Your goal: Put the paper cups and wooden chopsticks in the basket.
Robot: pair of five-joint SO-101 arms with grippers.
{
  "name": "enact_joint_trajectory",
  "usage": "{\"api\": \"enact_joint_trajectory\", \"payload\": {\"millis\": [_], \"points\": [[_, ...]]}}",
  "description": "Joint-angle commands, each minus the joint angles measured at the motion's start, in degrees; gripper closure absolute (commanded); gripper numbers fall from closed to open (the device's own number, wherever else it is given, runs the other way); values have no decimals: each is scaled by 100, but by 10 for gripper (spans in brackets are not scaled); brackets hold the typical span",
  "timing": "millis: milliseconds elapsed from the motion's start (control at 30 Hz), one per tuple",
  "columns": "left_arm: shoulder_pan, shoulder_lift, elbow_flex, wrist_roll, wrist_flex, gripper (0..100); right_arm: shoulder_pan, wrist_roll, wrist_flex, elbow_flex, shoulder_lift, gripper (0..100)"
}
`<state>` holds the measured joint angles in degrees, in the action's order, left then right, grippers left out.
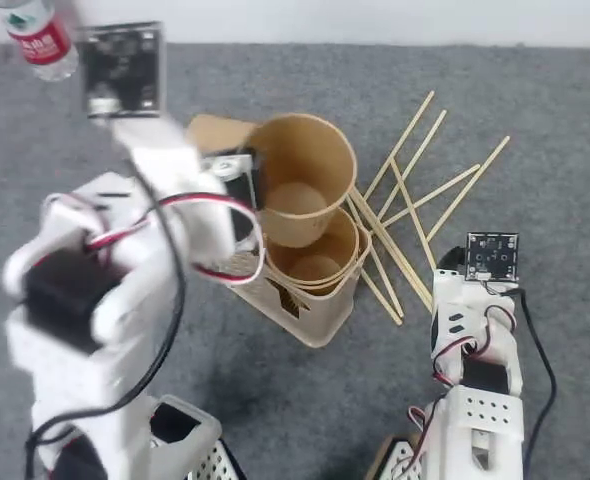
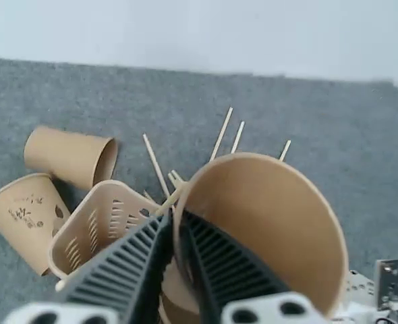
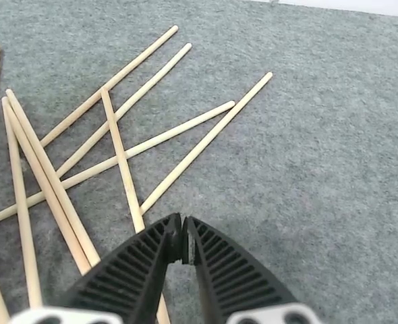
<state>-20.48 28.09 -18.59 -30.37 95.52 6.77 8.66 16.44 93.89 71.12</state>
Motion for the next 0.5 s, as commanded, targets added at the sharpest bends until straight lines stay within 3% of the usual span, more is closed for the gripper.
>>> {"api": "enact_joint_trajectory", "payload": {"millis": [0,467], "points": [[-246,18,593,-79,-343,990,-40,70,-136,-44,119,990],[-554,176,954,-70,-105,990,-48,70,-136,-53,119,990]]}}
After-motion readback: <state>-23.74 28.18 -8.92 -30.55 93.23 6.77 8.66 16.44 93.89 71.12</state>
